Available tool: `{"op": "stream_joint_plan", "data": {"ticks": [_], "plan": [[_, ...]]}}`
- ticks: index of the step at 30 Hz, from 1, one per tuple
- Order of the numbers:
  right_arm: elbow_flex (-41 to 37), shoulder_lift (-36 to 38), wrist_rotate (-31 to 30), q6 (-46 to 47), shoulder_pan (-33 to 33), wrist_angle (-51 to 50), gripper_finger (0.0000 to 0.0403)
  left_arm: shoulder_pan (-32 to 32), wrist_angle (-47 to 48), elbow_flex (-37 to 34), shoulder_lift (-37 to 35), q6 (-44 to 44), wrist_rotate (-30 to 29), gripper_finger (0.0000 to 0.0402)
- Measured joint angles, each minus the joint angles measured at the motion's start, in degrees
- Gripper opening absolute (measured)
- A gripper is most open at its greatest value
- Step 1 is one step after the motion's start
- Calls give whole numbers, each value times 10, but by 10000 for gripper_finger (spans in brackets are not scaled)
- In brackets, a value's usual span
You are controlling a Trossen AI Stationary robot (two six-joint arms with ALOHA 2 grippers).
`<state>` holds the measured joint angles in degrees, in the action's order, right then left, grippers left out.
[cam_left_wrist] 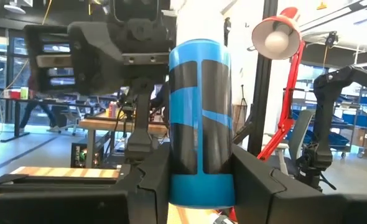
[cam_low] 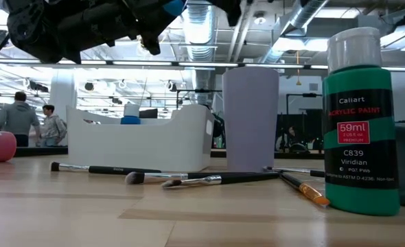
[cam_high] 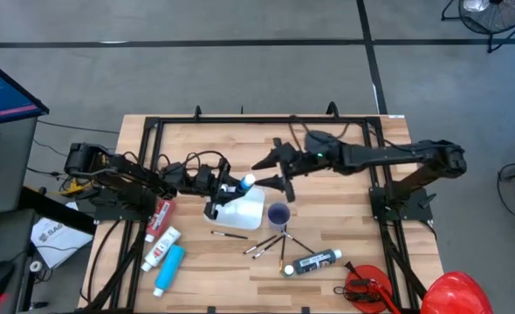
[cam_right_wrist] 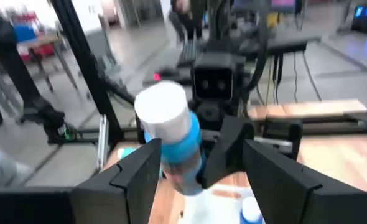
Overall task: Pick & Place Paint Supplies
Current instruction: Put the blue paint bottle into the white bin
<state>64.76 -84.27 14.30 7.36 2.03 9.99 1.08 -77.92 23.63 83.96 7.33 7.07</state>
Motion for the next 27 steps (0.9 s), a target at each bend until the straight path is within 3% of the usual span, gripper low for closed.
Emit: {"op": "stream_joint_plan", "data": {"ticks": [13, 20, 27], "plan": [[125, -96, 7, -34, -24, -111, 219, 1, 5, 0, 0, 0, 3, 113], [157, -93, -6, -43, -19, -174, 212, 1, 4, 0, 0, 0, -2, 113], [157, -93, -7, -48, -19, -160, 199, 1, 4, 0, 0, 1, 0, 113]]}}
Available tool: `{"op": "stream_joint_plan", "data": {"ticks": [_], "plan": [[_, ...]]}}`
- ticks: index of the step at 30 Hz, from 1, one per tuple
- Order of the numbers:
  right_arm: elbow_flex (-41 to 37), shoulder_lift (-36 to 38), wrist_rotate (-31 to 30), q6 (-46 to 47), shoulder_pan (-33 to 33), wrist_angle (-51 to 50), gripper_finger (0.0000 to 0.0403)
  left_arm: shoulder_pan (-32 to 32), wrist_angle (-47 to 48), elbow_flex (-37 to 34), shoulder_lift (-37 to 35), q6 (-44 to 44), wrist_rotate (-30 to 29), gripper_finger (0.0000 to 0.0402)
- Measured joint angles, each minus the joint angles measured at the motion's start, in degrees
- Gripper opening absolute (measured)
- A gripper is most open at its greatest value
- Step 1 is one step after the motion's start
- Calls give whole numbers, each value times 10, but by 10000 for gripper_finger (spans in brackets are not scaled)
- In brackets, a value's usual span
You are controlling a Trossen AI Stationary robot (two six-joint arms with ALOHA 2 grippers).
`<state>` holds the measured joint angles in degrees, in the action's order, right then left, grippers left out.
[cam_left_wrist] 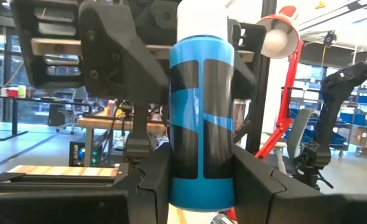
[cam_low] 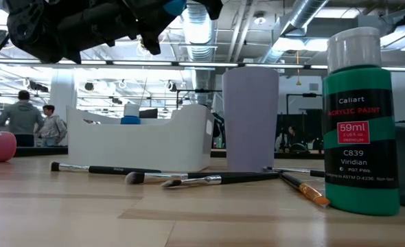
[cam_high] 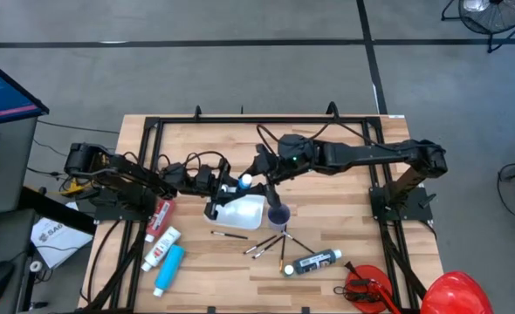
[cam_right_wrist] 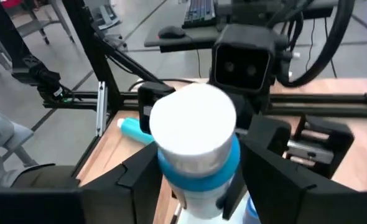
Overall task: Pick & Place Paint Supplies
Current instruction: Put the blue paint bottle into the white bin
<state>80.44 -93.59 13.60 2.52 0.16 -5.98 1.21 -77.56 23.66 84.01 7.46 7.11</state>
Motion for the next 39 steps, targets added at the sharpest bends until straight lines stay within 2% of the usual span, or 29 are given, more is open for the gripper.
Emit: {"op": "stream_joint_plan", "data": {"ticks": [14, 21, 29, 39], "plan": [[0, -5, -3, -15, -1, 23, 142, 0, 0, 0, 0, 1, -2, 113], [0, -5, -3, -9, -1, 28, 152, 0, -2, 0, 0, 1, -1, 113], [0, -5, -3, -8, -2, 39, 145, 0, -13, 0, 0, -9, -2, 113], [0, -4, 1, -8, -9, 75, 158, 6, -129, 14, 59, -17, -6, 113]]}}
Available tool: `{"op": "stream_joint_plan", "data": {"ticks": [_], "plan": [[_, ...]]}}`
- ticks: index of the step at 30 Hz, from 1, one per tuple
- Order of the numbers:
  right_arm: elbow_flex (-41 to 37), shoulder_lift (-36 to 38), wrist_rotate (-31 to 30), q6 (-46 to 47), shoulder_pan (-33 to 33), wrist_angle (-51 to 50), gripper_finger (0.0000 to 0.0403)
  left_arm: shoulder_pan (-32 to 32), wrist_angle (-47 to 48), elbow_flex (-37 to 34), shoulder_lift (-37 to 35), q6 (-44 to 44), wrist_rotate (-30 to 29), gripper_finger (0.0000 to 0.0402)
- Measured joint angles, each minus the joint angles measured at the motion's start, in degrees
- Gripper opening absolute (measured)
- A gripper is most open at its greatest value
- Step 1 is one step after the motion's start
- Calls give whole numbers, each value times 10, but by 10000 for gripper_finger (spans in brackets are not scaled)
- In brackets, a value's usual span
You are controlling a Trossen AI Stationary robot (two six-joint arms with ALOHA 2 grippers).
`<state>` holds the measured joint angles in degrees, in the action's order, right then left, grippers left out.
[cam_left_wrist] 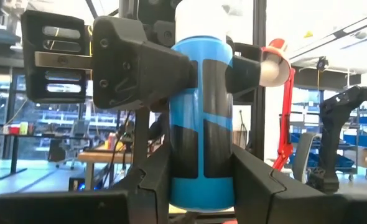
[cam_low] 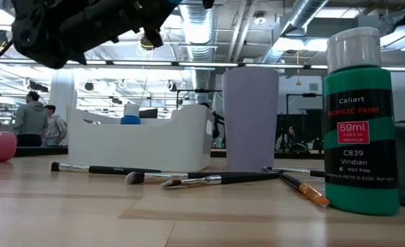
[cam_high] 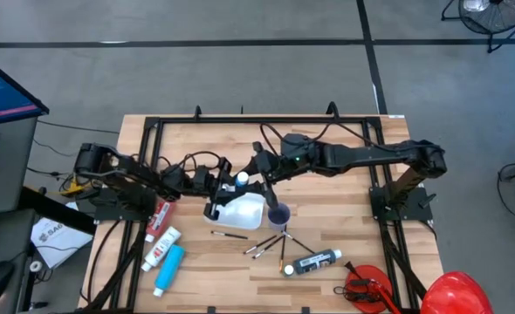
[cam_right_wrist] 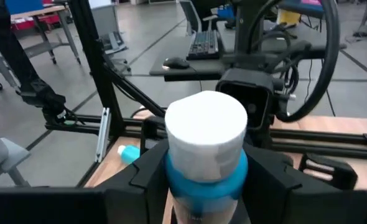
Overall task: Pick & Place Paint Supplies
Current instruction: Put the blue paint bottle into the white bin
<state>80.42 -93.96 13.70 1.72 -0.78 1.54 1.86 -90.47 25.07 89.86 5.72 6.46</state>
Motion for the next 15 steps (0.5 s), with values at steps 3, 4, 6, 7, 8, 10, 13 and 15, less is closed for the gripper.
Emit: {"op": "stream_joint_plan", "data": {"ticks": [3, 4, 6, 7, 8, 10, 13, 15], "plan": [[0, 2, 2, -3, 0, 7, 152, 1, -1, 24, 19, 0, 1, 113], [0, 1, 2, -3, 0, 7, 150, 3, 0, 30, 21, -1, 1, 113], [0, 1, 2, -3, -1, 13, 148, 8, 2, 39, 22, -6, -1, 113], [1, 1, 2, -3, -1, 15, 148, 9, 2, 42, 22, -9, -2, 113], [1, 1, 2, -4, -1, 16, 148, 11, 2, 43, 22, -11, -2, 113], [1, 1, 2, -4, -1, 15, 151, 11, 3, 43, 22, -11, -4, 113], [1, 1, 1, -4, -1, 15, 153, 11, 3, 43, 22, -9, -6, 113], [1, 0, 1, -4, -1, 15, 151, 11, 3, 43, 22, -8, -6, 113]]}}
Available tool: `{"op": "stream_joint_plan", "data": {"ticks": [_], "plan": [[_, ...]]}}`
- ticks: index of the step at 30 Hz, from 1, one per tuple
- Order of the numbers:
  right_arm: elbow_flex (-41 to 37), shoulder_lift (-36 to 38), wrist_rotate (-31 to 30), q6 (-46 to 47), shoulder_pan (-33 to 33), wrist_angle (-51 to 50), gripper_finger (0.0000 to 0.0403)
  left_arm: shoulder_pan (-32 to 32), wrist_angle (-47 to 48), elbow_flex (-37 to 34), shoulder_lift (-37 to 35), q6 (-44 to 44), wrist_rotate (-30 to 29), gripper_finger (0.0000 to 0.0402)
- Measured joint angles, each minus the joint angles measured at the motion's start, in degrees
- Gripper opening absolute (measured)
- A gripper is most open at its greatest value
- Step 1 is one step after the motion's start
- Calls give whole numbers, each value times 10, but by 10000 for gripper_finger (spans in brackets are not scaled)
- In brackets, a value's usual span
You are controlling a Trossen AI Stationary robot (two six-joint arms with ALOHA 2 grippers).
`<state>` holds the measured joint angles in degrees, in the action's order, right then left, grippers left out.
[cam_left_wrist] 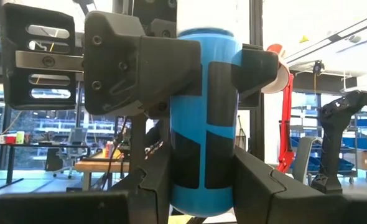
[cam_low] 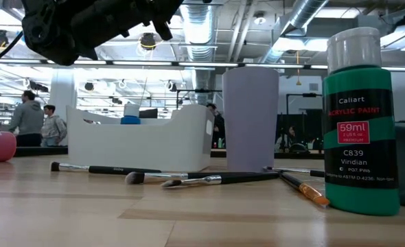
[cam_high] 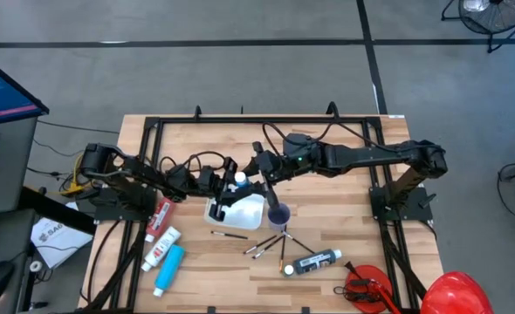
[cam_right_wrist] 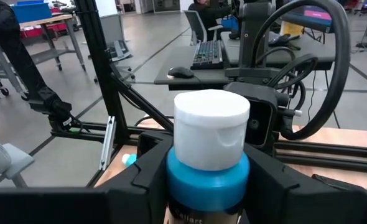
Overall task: Pick & Place Paint Supplies
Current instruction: Put the blue paint bottle into the white bin
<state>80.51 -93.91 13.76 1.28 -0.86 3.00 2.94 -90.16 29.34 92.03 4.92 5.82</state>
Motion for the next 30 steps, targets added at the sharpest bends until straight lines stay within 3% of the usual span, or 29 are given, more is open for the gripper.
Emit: {"op": "stream_joint_plan", "data": {"ticks": [6, 22, 30], "plan": [[0, -1, -2, 9, 0, -4, 131, 0, 1, -2, 0, 5, -1, 113], [0, -1, -5, 45, 9, -64, 143, -5, 24, -20, 0, 35, -4, 98], [60, -2, -21, 36, 15, -192, 143, -8, 32, -18, 1, 33, -10, 97]]}}
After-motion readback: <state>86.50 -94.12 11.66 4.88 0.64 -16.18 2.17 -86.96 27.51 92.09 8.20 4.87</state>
